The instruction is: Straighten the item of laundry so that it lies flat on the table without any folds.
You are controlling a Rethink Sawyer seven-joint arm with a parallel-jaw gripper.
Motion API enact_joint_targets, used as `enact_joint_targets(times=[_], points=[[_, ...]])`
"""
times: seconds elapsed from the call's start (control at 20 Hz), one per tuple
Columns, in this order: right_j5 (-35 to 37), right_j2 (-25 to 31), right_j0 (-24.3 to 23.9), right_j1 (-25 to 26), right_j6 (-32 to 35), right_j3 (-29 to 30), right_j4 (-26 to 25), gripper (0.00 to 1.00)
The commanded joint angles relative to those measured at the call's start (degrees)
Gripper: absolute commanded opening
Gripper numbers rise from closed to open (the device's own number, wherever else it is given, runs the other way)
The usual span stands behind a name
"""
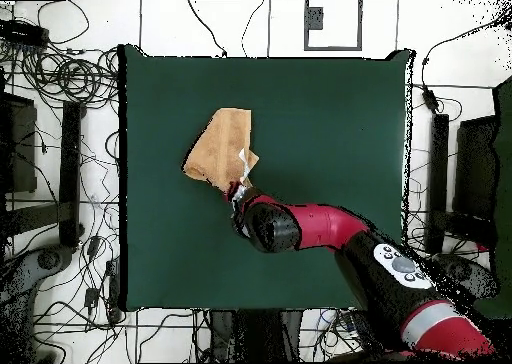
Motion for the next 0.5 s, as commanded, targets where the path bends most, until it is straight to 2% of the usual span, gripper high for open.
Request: enact_joint_targets(times=[0.05,0.25,0.4,0.5], points=[[5.43,-0.62,1.14,1.10,-3.66,-1.89,-3.31,1.00],[5.73,2.15,-1.46,3.16,-3.74,-1.01,-2.73,1.00],[7.46,6.20,-5.32,8.28,-5.12,-1.33,-1.00,1.00],[7.46,7.38,-6.25,10.06,-5.20,-1.42,-0.72,1.00]])
